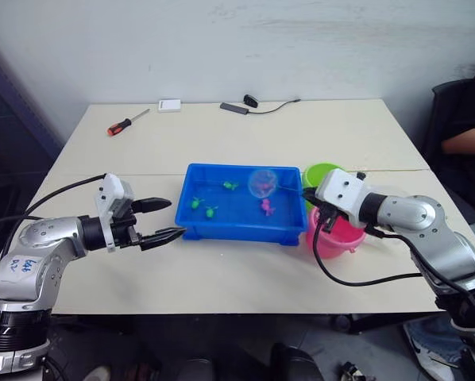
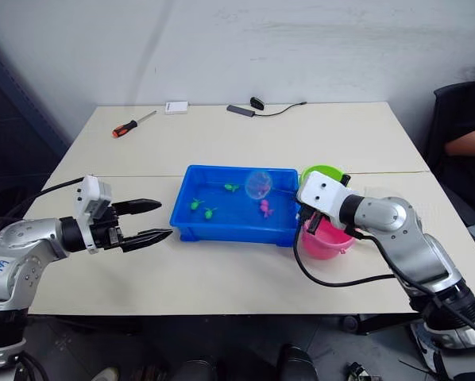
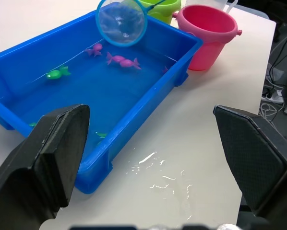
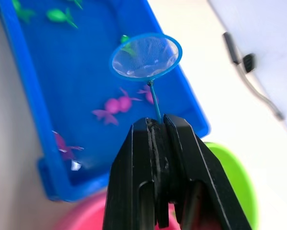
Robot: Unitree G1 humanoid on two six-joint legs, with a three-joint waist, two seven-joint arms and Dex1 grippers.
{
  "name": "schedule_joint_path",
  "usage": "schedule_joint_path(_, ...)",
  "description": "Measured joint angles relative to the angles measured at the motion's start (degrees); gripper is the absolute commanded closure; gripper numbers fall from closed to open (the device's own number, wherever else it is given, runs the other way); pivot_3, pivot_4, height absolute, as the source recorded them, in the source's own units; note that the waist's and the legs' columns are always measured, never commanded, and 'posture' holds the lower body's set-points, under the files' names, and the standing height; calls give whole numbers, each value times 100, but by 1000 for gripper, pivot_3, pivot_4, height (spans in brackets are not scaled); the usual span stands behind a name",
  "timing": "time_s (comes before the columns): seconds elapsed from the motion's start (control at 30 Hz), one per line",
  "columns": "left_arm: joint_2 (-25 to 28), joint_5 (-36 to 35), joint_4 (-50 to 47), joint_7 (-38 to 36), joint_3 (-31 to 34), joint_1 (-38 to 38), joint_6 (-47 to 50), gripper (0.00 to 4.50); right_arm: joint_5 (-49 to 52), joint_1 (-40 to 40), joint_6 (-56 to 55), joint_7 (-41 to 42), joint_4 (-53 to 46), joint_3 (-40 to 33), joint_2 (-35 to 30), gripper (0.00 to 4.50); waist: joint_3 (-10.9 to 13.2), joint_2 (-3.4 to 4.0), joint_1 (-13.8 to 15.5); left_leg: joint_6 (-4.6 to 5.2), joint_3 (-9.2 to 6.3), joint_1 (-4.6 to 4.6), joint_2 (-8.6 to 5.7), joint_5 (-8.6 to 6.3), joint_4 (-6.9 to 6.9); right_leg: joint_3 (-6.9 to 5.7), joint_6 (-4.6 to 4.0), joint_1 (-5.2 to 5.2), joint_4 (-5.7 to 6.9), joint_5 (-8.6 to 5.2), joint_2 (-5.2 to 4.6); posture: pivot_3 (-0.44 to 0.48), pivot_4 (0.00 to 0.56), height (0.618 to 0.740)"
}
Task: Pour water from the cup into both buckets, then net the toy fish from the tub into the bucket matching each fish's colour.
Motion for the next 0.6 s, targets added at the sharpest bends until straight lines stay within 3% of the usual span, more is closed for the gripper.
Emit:
schedule_joint_path(0.4,-311,0,-105,190,-273,4,-147,33,-1347,140,-3058,418,1206,203,-640,4500,1,-3,-30,-27,15,3,3,16,0,6,3,3,-3,0,4,0,150,740)
schedule_joint_path(0.6,-358,0,-105,207,-291,-7,-245,33,-1616,-281,-4231,685,1893,349,-666,4500,2,-1,-86,-33,19,4,2,22,0,11,3,4,0,0,3,0,150,740)
